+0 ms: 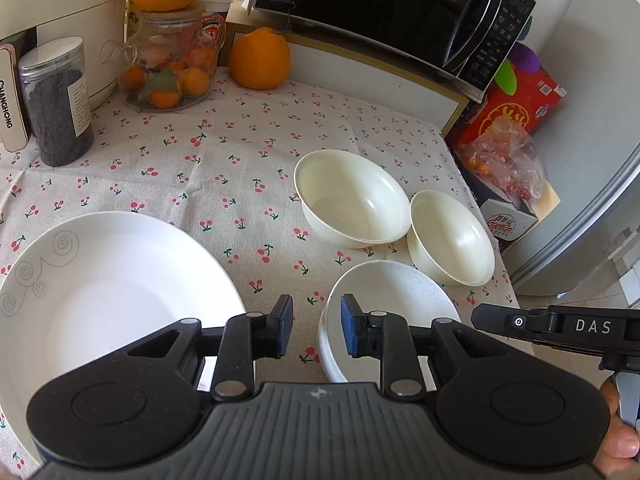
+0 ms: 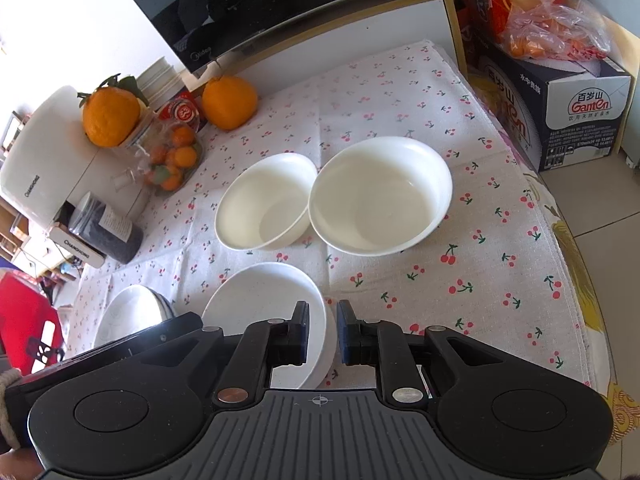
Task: Organize plates and bowls
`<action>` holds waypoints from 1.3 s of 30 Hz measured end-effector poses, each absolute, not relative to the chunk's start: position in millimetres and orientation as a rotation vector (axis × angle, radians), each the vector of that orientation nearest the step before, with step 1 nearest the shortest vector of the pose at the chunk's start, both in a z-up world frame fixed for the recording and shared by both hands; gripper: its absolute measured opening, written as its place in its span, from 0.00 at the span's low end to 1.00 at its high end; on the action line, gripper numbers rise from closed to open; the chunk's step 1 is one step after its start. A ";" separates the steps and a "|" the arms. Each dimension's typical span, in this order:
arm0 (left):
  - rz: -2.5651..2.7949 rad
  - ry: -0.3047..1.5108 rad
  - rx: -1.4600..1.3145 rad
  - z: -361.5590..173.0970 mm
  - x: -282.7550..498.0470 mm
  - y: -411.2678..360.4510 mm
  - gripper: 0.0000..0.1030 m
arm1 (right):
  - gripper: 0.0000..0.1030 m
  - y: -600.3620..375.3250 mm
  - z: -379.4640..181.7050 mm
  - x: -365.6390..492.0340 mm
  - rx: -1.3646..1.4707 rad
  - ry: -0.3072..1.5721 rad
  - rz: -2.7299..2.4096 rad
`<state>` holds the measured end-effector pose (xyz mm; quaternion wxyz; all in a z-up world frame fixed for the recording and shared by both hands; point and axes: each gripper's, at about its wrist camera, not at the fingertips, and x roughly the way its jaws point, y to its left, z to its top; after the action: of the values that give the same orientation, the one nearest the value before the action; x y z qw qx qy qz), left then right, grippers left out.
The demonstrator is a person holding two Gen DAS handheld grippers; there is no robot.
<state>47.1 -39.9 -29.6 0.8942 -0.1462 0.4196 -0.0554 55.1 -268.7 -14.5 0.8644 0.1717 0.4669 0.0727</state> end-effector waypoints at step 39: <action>-0.258 0.934 -0.369 -15.4 138.6 -101.6 0.64 | 0.66 -359.5 -14.6 94.4 0.691 0.969 -0.103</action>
<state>138.6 -101.6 -15.4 0.8686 -0.1764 0.4464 -0.1231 94.4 -359.5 -14.6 0.8268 0.3253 0.4563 -0.0483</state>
